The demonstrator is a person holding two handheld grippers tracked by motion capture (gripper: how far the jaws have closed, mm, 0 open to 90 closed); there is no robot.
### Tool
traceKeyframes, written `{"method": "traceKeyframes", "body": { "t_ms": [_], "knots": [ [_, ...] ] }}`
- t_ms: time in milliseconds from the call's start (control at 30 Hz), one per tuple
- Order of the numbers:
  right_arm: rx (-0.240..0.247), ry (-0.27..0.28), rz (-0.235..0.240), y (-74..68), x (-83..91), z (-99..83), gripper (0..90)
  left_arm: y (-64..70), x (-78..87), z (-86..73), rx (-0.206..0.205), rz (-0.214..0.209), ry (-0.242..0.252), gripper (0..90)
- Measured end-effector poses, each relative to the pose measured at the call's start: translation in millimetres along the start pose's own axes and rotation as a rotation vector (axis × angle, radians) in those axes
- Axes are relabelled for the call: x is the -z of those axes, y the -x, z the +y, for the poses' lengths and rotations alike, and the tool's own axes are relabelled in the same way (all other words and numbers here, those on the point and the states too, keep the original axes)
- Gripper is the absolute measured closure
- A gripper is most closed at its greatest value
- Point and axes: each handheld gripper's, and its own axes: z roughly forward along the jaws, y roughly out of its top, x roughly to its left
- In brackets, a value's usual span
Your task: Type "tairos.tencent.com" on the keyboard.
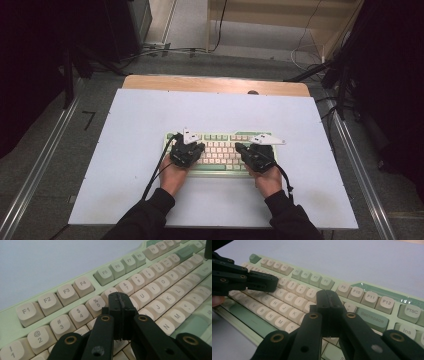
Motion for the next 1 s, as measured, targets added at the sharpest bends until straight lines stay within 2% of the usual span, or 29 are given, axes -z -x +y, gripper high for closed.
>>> {"method": "traceKeyframes", "body": {
  "t_ms": [467, 867, 1000],
  "knots": [
    [0.001, 0.006, 0.002, -0.6, 1.1, 0.5, 87.3, -2.7, 15.1, 2.6, 0.035, -0.034, 0.045, 90.0],
    [0.006, 0.004, 0.005, -1.7, -0.2, 0.5, 87.3, -19.5, 38.4, -5.1, 0.083, -0.023, 0.074, 90.0],
    [0.008, 0.002, 0.005, -2.4, -0.6, 0.5, 87.3, -23.8, 44.4, -9.4, 0.085, -0.011, 0.073, 90.0]
  ]
}}
